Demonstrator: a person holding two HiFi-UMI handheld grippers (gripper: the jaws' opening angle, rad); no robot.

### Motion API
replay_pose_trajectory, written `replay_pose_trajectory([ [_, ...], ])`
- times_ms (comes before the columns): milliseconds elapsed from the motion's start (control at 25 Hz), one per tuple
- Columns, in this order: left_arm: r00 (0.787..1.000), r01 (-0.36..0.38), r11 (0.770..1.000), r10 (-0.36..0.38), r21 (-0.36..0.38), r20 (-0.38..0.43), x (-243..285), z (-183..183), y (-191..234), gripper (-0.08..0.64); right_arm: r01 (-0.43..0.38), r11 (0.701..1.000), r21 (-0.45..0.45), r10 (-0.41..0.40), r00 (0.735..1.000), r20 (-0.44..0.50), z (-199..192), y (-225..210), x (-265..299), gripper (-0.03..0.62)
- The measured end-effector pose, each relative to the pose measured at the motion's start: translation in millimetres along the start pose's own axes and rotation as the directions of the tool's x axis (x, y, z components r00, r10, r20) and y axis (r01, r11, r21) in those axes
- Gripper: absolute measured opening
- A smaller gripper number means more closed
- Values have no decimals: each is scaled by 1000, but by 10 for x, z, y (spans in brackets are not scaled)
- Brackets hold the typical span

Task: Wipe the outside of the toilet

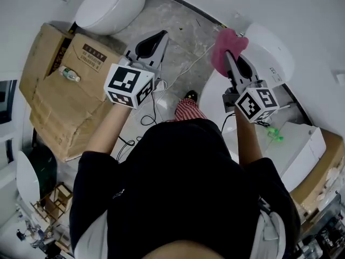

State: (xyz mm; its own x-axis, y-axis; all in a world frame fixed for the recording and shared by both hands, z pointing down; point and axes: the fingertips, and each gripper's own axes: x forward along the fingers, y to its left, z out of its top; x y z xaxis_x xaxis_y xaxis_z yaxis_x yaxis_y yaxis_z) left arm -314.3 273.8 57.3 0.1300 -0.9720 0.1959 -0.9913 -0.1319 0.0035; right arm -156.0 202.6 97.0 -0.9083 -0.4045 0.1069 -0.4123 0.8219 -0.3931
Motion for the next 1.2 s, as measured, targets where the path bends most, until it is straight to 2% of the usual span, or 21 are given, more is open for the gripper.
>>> replay_pose_trajectory([
  [240, 999, 34, 999, -33, 6, -14, 619, 145, 132, 9, 117, 993, 34, -118, 992, 34, 154, -663, 27, 55],
  [400, 994, 105, 994, -104, 34, -27, 884, 253, 67, 9, 144, 989, 25, -146, 985, 89, 312, -788, 25, 55],
  [600, 980, 196, 977, -194, 82, -29, 1196, 426, -107, 9, 237, 969, 73, -246, 959, 144, 435, -1074, -158, 55],
  [720, 966, 257, 962, -254, 91, -48, 1465, 460, -131, 9, 325, 941, 94, -336, 932, 138, 437, -1305, -266, 55],
  [840, 943, 331, 940, -326, 81, -67, 1761, 422, -160, 9, 404, 909, 105, -417, 890, 185, 495, -1513, -378, 54],
  [920, 923, 384, 919, -379, 86, -64, 1953, 431, -159, 9, 448, 890, 87, -456, 871, 184, 512, -1613, -356, 55],
  [1080, 866, 500, 856, -498, 130, -46, 2464, 571, -134, 9, 563, 826, 33, -562, 815, 140, 539, -1819, -174, 55],
  [1200, 812, 584, 807, -580, 88, -66, 2875, 572, -72, 9, 627, 772, 103, -635, 755, 164, 650, -1986, 64, 55],
])
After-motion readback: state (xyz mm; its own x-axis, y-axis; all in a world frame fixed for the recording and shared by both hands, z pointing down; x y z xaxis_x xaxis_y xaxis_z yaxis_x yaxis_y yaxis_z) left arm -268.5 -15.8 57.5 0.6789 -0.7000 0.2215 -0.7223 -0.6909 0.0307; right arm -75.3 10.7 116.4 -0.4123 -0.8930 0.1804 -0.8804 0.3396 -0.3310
